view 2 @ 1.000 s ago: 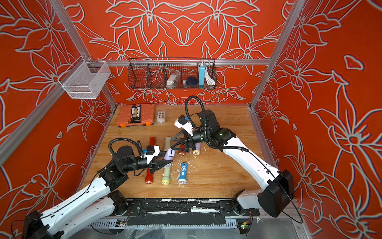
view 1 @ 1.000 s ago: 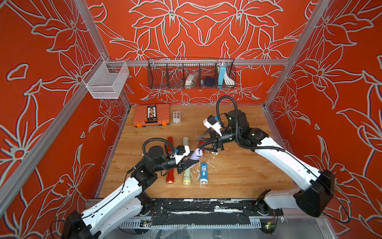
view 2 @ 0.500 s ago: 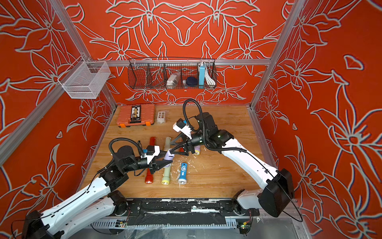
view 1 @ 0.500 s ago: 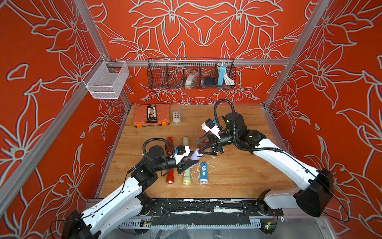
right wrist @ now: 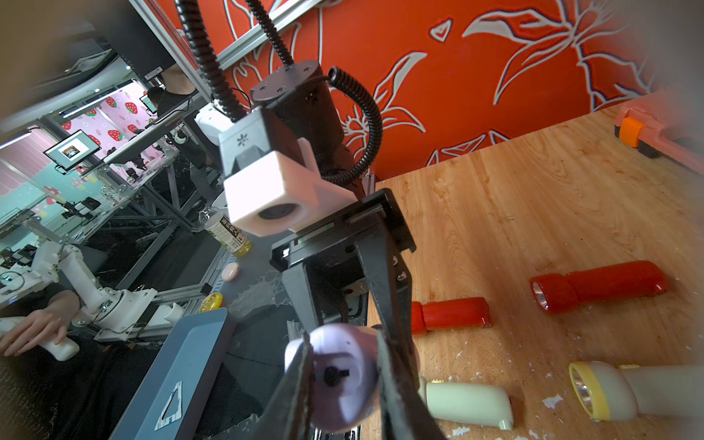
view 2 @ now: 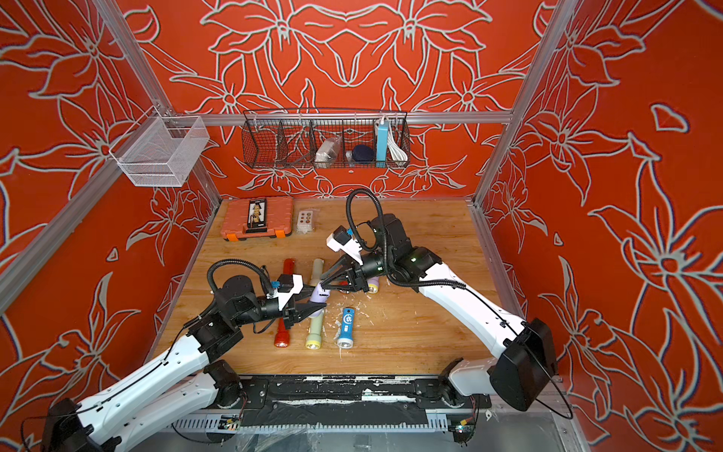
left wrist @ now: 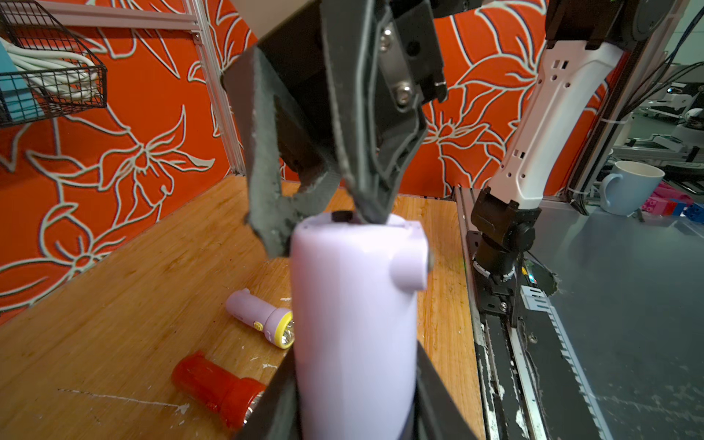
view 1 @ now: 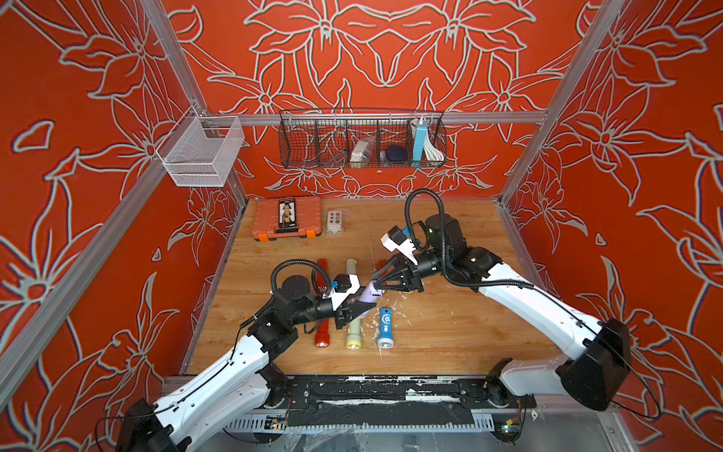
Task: Close the plug at the bottom of the flashlight
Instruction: Close the plug of the flashlight.
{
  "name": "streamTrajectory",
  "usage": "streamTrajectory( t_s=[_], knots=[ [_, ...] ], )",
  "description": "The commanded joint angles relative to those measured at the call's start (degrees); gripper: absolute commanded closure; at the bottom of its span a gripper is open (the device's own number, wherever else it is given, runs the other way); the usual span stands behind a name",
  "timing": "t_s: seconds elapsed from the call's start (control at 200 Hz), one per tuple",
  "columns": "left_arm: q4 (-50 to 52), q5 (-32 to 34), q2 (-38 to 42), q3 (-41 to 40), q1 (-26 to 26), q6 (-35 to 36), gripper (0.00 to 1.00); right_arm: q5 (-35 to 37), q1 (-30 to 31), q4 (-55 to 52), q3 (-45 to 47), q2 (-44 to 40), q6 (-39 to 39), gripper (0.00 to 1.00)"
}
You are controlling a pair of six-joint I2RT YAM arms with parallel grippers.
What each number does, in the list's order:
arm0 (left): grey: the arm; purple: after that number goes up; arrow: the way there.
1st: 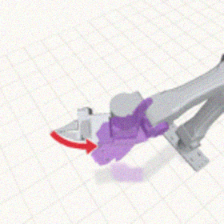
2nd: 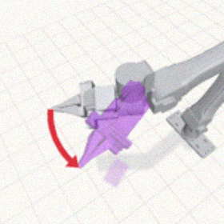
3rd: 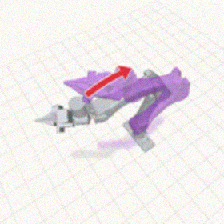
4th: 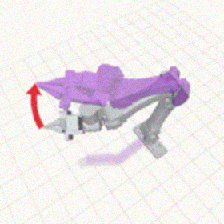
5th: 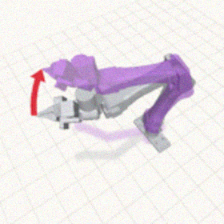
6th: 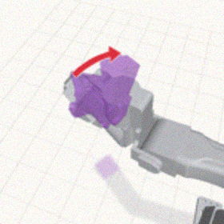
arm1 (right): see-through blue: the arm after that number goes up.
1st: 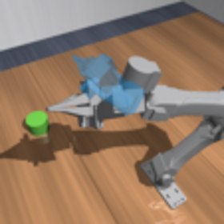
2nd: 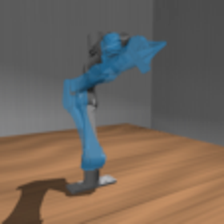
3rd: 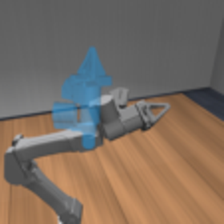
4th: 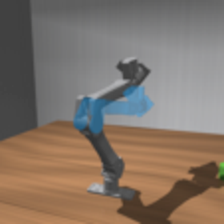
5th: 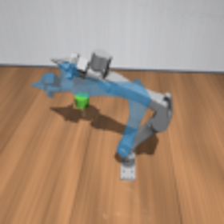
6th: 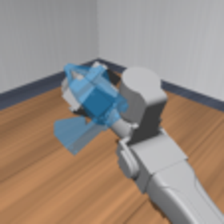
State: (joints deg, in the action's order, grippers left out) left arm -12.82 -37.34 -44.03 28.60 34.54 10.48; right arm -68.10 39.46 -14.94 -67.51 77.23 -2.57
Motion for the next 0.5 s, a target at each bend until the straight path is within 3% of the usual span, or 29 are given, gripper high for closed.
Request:
streamTrajectory(
  t_s=[0.0, 0.285, 0.495],
  knots=[
    [-6.0, -0.7, 2.8, 4.0, 0.3, 0.9, 1.00, -0.7, 1.2, 0.1, 2.3, 1.6, 0.5, 0.79],
    [-3.9, -0.9, 4.9, 6.6, 0.3, 2.9, 1.00, -2.7, 1.9, 1.2, 3.1, 4.2, -0.4, 1.00],
    [-3.2, -3.0, 5.1, 7.1, 0.3, 2.1, 1.00, 0.5, 1.7, -0.9, 1.0, 4.5, 2.0, 1.00]
  ],
)
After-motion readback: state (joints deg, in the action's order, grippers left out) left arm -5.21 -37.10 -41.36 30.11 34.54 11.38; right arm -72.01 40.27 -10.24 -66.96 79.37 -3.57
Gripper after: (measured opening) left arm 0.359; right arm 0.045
